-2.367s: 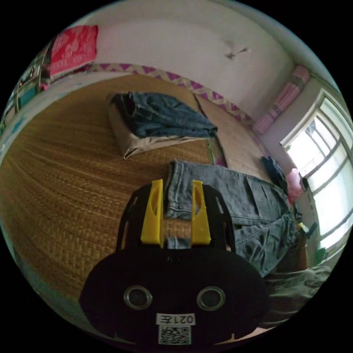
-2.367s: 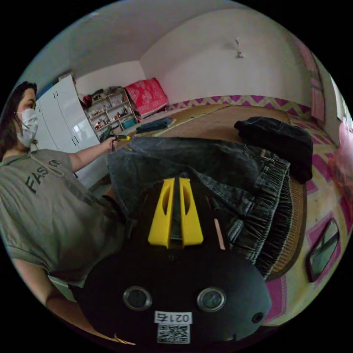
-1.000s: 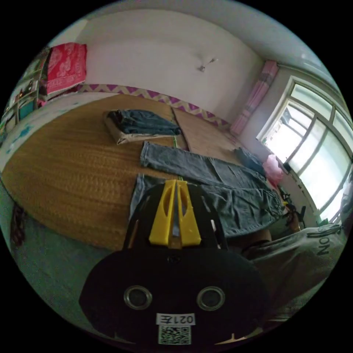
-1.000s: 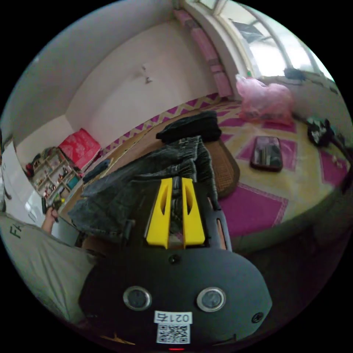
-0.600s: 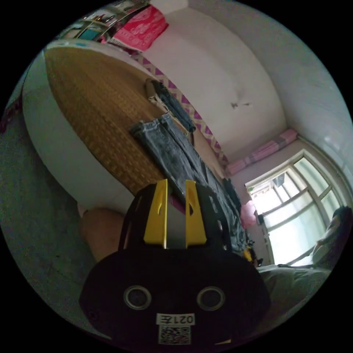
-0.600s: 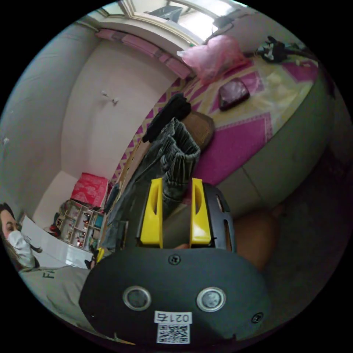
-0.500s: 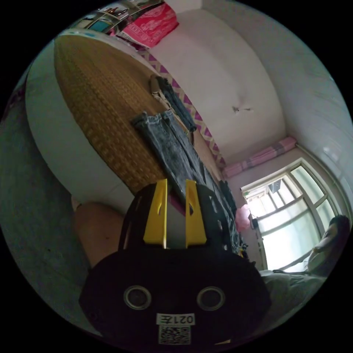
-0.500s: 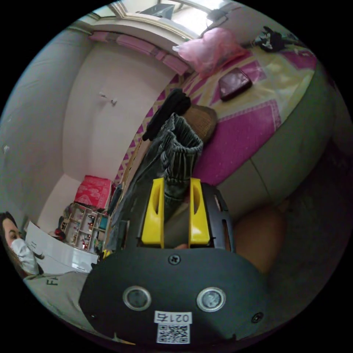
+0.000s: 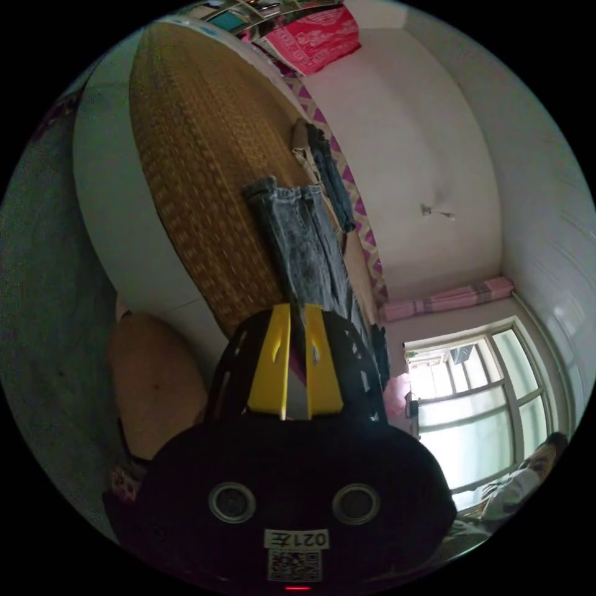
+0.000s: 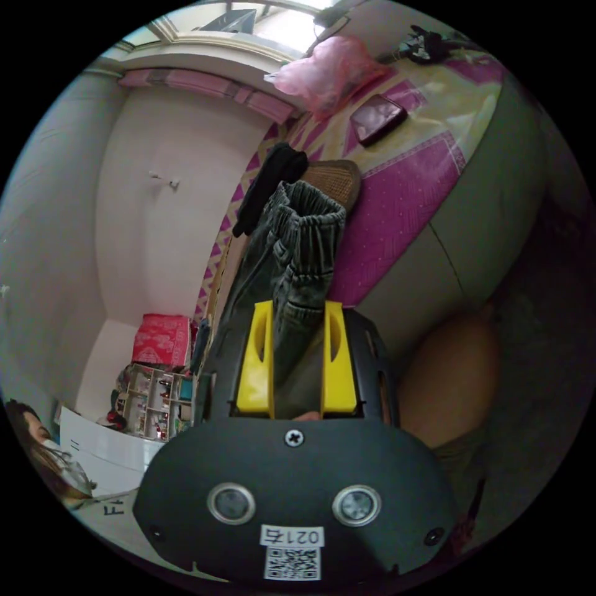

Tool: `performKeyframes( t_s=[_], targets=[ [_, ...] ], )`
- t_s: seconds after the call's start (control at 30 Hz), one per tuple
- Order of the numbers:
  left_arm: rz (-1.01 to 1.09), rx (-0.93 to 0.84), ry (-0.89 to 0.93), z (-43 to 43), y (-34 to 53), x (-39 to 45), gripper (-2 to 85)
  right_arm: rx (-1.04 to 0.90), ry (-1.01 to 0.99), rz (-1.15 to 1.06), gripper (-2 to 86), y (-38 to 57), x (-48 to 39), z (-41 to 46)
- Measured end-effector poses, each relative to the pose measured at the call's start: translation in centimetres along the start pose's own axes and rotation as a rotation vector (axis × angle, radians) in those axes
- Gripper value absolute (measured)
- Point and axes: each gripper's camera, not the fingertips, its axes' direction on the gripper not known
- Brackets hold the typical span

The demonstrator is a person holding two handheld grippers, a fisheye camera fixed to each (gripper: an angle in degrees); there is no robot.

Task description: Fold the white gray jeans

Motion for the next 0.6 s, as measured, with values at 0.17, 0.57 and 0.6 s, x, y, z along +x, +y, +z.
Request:
performKeyframes(
  t_s=[0.17,0.57,0.6],
  targets=[
    [-0.098,-0.018,0.035,0.5,-1.4,-0.8,-0.8,-0.005,-0.039,0.125,8.3,-1.0,1.4,0.1],
    [-0.160,0.001,0.173,2.3,-1.7,-2.4,-0.9,0.123,-0.191,0.342,3.4,0.9,5.9,1.8],
    [-0.162,-0.002,0.197,2.7,-1.7,-2.5,-0.9,0.117,-0.185,0.329,3.1,0.9,6.0,2.0]
  ],
)
